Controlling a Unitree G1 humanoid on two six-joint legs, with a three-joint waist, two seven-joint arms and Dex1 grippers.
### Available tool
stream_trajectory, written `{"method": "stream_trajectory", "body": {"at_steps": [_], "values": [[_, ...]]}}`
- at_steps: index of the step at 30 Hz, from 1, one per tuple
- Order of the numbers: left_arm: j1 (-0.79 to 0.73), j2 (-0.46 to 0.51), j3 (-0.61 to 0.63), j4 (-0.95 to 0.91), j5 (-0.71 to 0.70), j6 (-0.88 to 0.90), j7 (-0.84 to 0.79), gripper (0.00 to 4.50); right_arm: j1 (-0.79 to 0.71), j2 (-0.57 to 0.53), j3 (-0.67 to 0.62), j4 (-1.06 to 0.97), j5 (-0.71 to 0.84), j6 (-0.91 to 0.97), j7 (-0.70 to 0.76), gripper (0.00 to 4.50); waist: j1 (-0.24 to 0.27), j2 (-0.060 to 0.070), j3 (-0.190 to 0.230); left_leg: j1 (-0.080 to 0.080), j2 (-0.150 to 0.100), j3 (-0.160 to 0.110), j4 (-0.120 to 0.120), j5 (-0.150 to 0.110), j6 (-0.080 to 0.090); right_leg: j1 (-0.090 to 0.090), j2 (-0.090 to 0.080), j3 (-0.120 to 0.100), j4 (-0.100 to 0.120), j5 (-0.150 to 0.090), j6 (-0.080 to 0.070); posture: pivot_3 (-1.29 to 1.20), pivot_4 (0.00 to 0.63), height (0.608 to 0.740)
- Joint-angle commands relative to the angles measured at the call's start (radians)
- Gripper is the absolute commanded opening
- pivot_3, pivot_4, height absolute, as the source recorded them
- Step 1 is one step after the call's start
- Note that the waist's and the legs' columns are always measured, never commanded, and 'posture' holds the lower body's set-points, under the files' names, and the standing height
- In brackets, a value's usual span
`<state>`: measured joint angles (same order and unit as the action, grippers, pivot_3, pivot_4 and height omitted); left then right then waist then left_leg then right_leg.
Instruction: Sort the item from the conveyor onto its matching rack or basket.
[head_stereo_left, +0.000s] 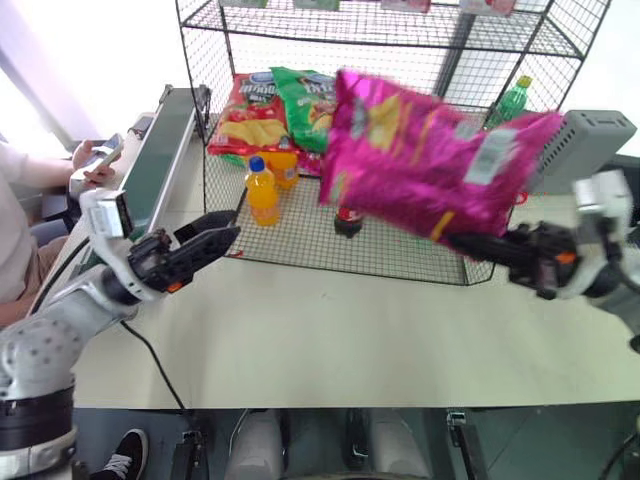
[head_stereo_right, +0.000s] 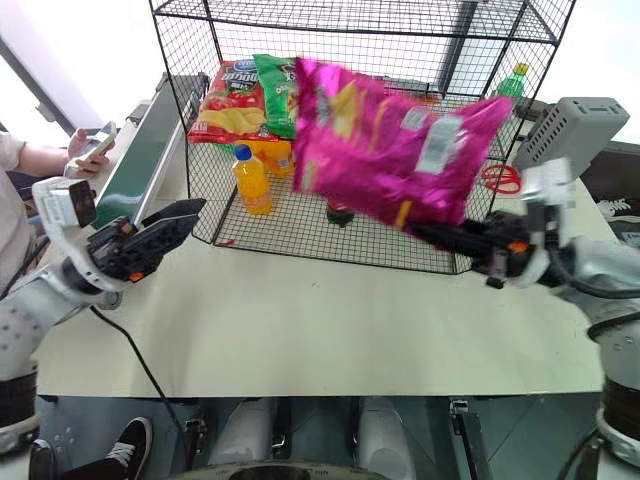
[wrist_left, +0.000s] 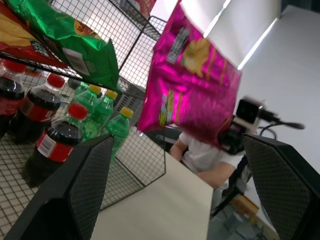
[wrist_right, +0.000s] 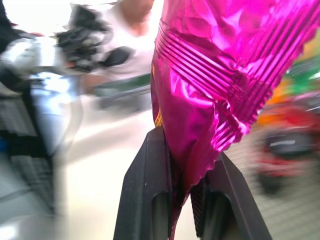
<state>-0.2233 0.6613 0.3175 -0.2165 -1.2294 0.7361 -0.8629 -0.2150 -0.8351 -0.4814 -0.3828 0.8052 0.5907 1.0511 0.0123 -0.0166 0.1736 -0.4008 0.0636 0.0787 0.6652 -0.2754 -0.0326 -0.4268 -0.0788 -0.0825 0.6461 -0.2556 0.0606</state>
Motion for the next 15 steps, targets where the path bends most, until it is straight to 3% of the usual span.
{"method": "stream_trajectory", "body": {"at_steps": [1, 5, 15], "values": [[-0.065, -0.023, -0.045, 0.029, 0.096, -0.057, -0.048, 4.34, -0.047, -0.030, -0.006, 0.039, -0.161, -0.208, -0.019, 0.00, -0.003, 0.000, 0.000, 0.000, 0.000, 0.000, 0.000, 0.000, 0.000, 0.000, 0.000, 0.000, 0.000, 0.000, 0.000, 0.00, 0.150, 0.740], [-0.121, -0.046, -0.091, 0.063, 0.175, -0.087, -0.088, 4.34, -0.150, 0.002, 0.013, 0.137, -0.333, -0.439, -0.125, 0.00, -0.006, 0.001, 0.000, 0.001, 0.001, 0.000, 0.000, 0.000, 0.000, 0.000, 0.001, 0.000, 0.001, 0.000, 0.000, 0.00, 0.150, 0.740], [-0.115, -0.049, -0.085, 0.074, 0.265, -0.125, -0.143, 4.34, -0.172, -0.090, 0.173, 0.406, -0.809, -1.029, -0.226, 0.00, -0.002, 0.001, 0.001, 0.000, 0.001, 0.001, 0.000, 0.000, 0.000, -0.001, 0.000, 0.000, 0.001, 0.000, 0.001, 0.00, 0.150, 0.740]]}}
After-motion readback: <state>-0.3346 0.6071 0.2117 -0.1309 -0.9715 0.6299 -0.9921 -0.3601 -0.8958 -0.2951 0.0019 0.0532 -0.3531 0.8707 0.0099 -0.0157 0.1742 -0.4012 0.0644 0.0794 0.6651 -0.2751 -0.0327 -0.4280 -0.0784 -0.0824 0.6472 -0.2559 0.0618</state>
